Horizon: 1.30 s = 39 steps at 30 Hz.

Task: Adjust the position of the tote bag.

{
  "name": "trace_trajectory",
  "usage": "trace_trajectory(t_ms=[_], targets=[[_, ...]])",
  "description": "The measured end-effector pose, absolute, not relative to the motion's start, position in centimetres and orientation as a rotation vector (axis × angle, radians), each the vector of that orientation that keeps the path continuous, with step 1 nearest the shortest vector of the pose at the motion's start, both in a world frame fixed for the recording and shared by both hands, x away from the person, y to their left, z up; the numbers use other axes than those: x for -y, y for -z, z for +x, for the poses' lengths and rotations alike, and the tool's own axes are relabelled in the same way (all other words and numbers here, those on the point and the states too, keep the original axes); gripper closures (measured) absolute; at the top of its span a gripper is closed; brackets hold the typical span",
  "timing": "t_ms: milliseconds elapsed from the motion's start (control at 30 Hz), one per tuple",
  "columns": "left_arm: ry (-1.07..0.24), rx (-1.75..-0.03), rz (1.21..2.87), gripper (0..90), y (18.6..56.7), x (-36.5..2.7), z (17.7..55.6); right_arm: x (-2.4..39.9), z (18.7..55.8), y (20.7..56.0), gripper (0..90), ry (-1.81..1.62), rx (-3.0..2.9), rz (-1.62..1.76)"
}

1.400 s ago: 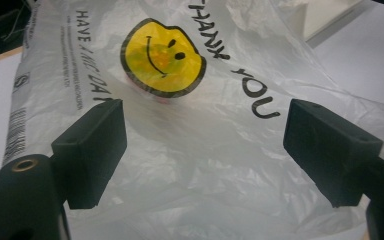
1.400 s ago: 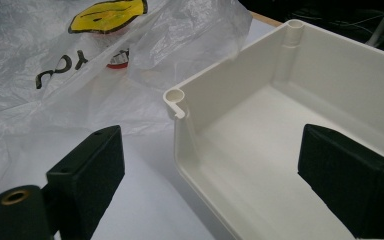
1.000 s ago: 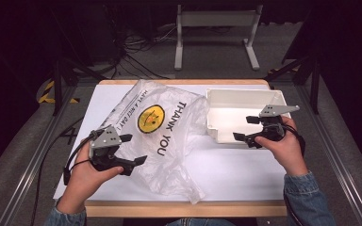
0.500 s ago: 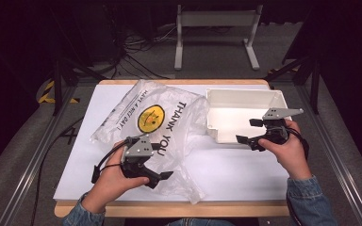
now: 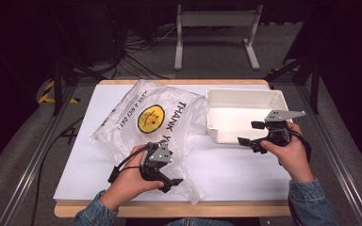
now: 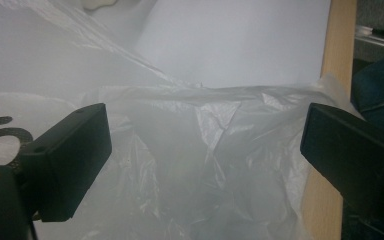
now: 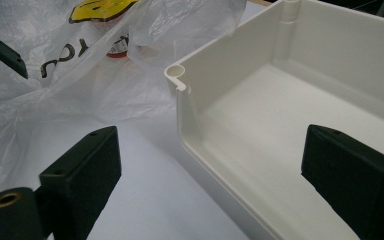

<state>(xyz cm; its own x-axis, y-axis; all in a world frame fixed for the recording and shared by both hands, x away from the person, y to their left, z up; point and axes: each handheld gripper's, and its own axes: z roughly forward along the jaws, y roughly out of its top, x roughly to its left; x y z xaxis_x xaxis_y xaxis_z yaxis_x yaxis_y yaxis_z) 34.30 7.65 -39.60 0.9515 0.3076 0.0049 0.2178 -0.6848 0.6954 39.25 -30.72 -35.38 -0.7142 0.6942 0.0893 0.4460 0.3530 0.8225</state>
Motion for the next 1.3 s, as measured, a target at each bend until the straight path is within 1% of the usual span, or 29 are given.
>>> trace_trajectory(t_ms=[133, 233, 267, 300, 333, 367, 433, 467, 500, 633, 967, 1100, 1300], targets=[[-0.180, -0.378, 2.385, 7.8, 40.4, -7.4, 34.5, 30.6, 39.3, 35.5, 9.0, -1.294, -2.351, 1.019], [-0.202, -0.383, 2.407, 15.3, 40.7, -7.4, 34.7, 30.5, 39.3, 35.5, 8.5, -1.305, -2.363, 1.022], [-0.207, -0.370, 2.428, 22.3, 40.8, -7.5, 34.8, 30.5, 39.3, 35.5, 8.5, -1.307, -2.365, 1.021], [-0.209, -0.367, 2.436, 34.5, 40.8, -7.6, 34.8, 30.5, 39.2, 35.5, 8.5, -1.309, -2.365, 1.020], [-0.218, -0.361, 2.441, 42.9, 40.8, -7.7, 34.8, 30.5, 39.2, 35.5, 8.5, -1.309, -2.365, 1.021], [-0.214, -0.367, 2.450, 62.0, 40.7, -7.9, 34.9, 30.5, 39.2, 35.5, 8.5, -1.313, -2.366, 1.017], [-0.215, -0.377, 2.445, 76.7, 40.4, -8.4, 35.1, 30.6, 39.2, 35.5, 8.5, -1.314, -2.366, 1.017], [-0.218, -0.395, 2.438, 76.7, 40.2, -8.6, 35.1, 30.5, 39.2, 35.5, 8.5, -1.315, -2.366, 1.017], [-0.212, -0.400, 2.428, 86.2, 39.9, -9.0, 35.1, 30.5, 39.2, 35.5, 8.5, -1.319, -2.365, 1.020], [-0.243, -0.412, 2.381, 89.2, 38.7, -10.1, 35.0, 30.3, 39.3, 35.6, 8.5, -1.330, -2.362, 1.017], [-0.300, -0.459, 2.254, 89.4, 36.1, -13.5, 34.2, 28.1, 39.9, 35.6, 7.4, -1.382, -2.379, 0.939], [-0.321, -0.487, 2.191, 89.2, 35.4, -14.9, 33.8, 26.7, 40.4, 35.8, 4.9, -1.406, -2.393, 0.893], [-0.347, -0.514, 2.138, 89.0, 34.7, -16.4, 33.4, 23.3, 41.0, 36.1, 4.3, -1.464, -2.390, 0.801]])
